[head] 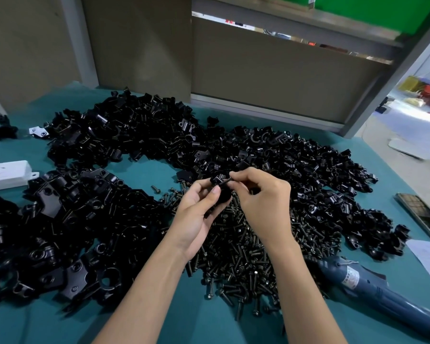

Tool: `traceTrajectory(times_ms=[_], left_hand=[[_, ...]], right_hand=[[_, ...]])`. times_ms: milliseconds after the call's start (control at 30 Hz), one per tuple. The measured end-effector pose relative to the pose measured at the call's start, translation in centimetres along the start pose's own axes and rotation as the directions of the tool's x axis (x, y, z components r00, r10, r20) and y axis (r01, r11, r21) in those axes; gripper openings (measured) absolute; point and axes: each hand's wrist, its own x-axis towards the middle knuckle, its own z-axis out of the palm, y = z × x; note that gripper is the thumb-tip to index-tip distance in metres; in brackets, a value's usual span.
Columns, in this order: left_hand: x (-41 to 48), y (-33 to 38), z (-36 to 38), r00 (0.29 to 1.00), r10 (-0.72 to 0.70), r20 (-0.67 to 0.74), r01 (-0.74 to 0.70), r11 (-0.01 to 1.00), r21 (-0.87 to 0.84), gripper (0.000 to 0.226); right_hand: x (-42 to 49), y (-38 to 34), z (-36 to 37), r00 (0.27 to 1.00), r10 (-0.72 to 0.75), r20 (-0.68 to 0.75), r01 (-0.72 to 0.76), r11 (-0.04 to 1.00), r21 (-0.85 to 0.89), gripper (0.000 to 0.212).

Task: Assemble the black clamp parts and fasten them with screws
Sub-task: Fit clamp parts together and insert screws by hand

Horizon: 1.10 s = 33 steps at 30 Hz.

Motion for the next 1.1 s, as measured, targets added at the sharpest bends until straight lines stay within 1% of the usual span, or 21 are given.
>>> traceTrajectory(times_ms=[67, 133, 333, 467, 667, 833, 900, 967, 1033, 1100], left_hand=[[0.1, -0.1, 0.0, 1.000, 0.003, -0.009, -0.002, 0.999, 0.042, 0.025], [0.2, -0.1, 0.0, 1.000, 0.006, -0.019, -0.004, 0.997, 0.083, 0.025], [0.1, -0.2, 0.1, 1.000, 0.011, -0.025, -0.007, 0.991, 0.132, 0.027], [0.1, -0.3, 0.2, 1.000, -0.001, -0.020, 0.004, 0.990, 0.140, 0.032], [-0.1, -0.3, 0.4, 1.000, -0.006, 0.011, 0.004, 0.989, 0.150, 0.029], [-0.2, -0.1, 0.4, 1.000, 0.003, 0.012, -0.005, 0.973, 0.231, 0.028], [-0.3, -0.2, 0.4, 1.000, 0.010, 0.010, -0.012, 0.966, 0.258, 0.026], [-0.2, -0.3, 0.2, 1.000, 0.008, -0.007, -0.006, 0.973, 0.231, 0.025], [-0.1, -0.2, 0.1, 1.000, 0.015, -0.025, -0.010, 0.986, 0.169, 0.024], [0.0, 0.0, 0.2, 0.999, 0.025, -0.020, -0.023, 0.997, 0.074, 0.023]], right_hand=[[0.0, 0.0, 0.0, 0.998, -0.066, -0.016, 0.066, 0.997, -0.030, 0.013], [0.0, 0.1, 0.0, 0.996, -0.089, -0.027, 0.088, 0.996, -0.036, 0.013], [-0.1, 0.3, 0.1, 0.998, -0.054, -0.038, 0.053, 0.998, -0.025, 0.013], [-0.1, 0.5, -0.2, 0.997, -0.072, -0.024, 0.071, 0.996, -0.051, 0.016], [-0.1, 0.6, -0.5, 0.993, -0.116, -0.022, 0.115, 0.992, -0.047, 0.017], [-0.2, 0.8, -0.2, 0.994, -0.105, -0.027, 0.104, 0.994, -0.017, 0.016], [-0.4, 0.8, -0.1, 0.995, -0.101, -0.005, 0.101, 0.995, -0.001, 0.015], [-0.2, 0.7, -0.3, 0.996, -0.069, 0.052, 0.067, 0.997, 0.039, 0.016], [-0.1, 0.5, -0.6, 0.990, -0.020, 0.143, 0.012, 0.998, 0.057, 0.021], [-0.1, -0.1, -1.2, 0.972, -0.012, 0.236, 0.007, 1.000, 0.021, 0.033]])
